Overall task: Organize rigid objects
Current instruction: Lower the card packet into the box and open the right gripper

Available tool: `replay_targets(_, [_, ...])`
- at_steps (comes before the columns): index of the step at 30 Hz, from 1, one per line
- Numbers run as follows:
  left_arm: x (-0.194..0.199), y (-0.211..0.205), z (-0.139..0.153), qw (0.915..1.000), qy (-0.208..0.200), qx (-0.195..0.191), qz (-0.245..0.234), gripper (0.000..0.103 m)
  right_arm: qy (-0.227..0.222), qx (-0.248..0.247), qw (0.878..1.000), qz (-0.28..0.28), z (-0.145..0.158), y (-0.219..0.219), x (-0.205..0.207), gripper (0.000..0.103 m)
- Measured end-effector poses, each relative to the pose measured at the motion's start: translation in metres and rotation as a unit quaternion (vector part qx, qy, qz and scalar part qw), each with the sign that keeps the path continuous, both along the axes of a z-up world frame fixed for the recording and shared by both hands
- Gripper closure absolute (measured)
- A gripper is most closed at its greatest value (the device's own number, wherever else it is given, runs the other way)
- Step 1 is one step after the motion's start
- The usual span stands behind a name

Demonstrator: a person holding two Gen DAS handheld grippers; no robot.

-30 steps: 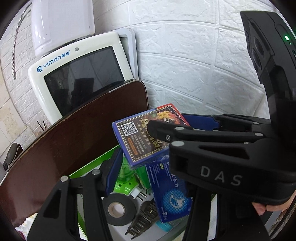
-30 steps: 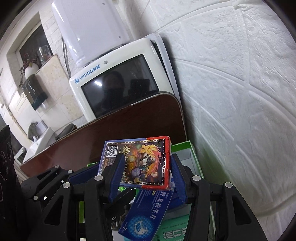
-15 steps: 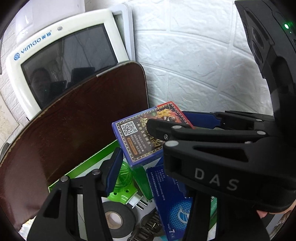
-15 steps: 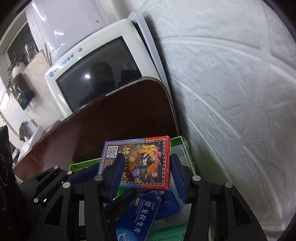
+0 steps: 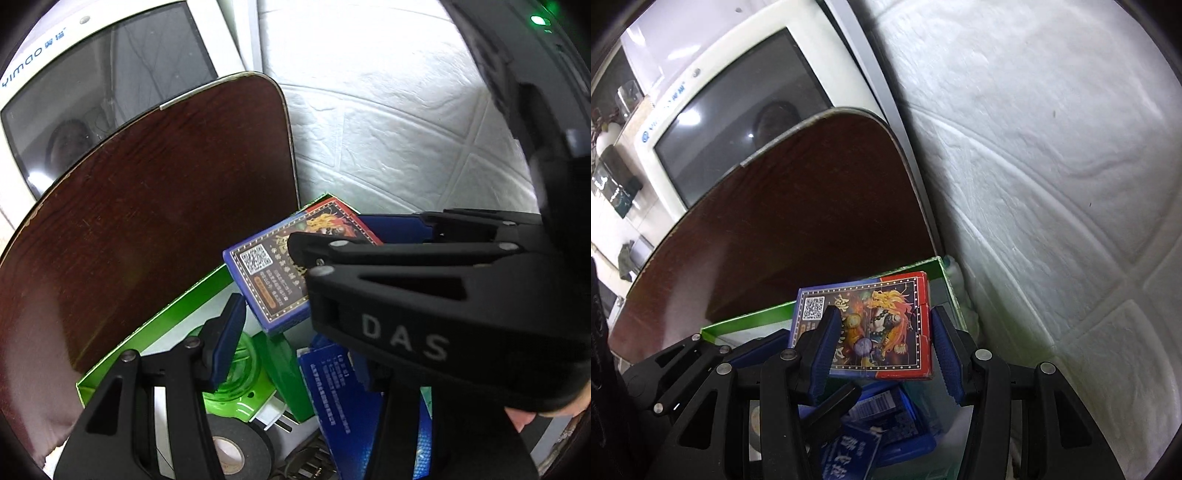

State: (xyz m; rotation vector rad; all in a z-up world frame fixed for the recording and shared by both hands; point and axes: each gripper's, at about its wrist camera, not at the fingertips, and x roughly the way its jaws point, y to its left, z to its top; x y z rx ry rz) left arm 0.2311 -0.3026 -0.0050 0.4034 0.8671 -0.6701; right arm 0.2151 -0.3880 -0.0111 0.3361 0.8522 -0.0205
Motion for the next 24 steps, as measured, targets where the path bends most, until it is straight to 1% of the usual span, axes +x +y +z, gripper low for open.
replay_targets(2, [-0.002,-0.002,0.001,1.0,-0.007,0.001,-0.004,0.05,0.004,0.005,1.0,0.001,-0.003,0.0,0.001,0.051])
replay_targets(8, [-0.016,-0.005,0.004,0.9998,-0.014,0.004,-0.013,0.051,-0.006,0.002,1.0,-0.005,0.003,0.002,-0.001,0.05])
replay_targets(15, [-0.026,0.003,0.011,0.9997,-0.025,0.005,-0.002,0.051,-0.017,0.001,1.0,-0.001,0.017,0.01,-0.016,0.051])
replay_targets(24, [-0.049,0.028,0.036,0.9981,-0.06,0.0,0.008,0.051,-0.035,0.0,0.999,0.011,0.035,0.026,-0.036,0.051])
